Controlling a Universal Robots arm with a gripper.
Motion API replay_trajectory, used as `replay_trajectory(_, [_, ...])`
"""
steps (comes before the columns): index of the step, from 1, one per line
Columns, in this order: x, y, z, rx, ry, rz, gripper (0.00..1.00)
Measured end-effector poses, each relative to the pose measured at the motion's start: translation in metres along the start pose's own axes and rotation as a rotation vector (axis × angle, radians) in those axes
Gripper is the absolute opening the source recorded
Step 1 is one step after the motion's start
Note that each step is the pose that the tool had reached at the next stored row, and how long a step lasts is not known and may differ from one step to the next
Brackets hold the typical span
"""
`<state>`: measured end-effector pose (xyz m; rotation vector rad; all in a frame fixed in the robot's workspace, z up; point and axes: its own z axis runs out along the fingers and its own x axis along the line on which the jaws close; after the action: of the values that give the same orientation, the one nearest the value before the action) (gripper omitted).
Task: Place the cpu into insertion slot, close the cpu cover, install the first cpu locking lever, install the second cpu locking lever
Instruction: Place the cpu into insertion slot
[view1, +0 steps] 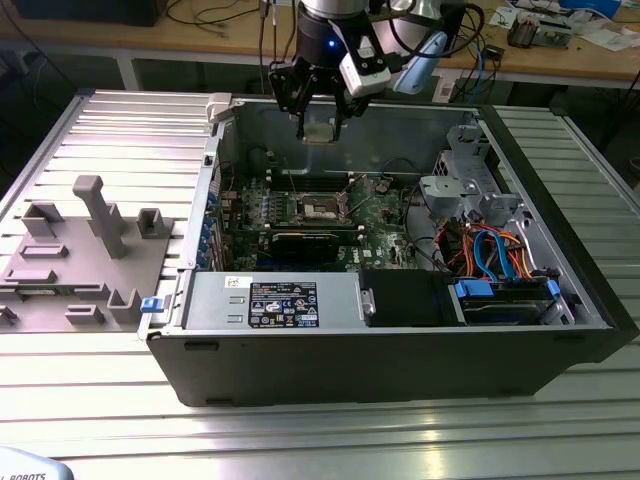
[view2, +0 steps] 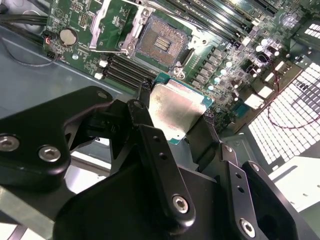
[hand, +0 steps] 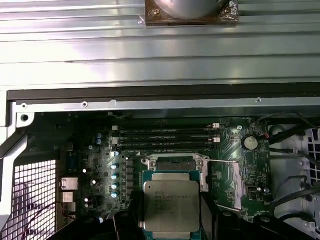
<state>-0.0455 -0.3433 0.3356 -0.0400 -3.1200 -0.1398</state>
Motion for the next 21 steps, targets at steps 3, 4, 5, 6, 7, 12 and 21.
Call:
replay_trajectory(3, [0.0000, -0.0003, 0.0029, 0.0000, 0.0000, 0.000, 0.54])
replay_trajectory(4, [-0.0001, -0.0004, 0.0037, 0.0000, 0.0000, 0.000, 0.54])
replay_trajectory(5, [-0.0001, -0.0004, 0.0042, 0.0000, 0.0000, 0.000, 0.54])
replay_trajectory(6, [-0.0001, -0.0005, 0.0048, 0.0001, 0.0000, 0.000, 0.54])
replay_trajectory(7, [-0.0001, -0.0005, 0.0051, 0.0002, 0.0000, 0.000, 0.54])
replay_trajectory(12, [-0.0001, -0.0005, 0.0053, 0.0007, -0.0001, 0.000, 0.54])
replay_trajectory(21, [-0.0001, -0.0006, 0.0055, 0.0062, -0.0008, 0.008, 0.54])
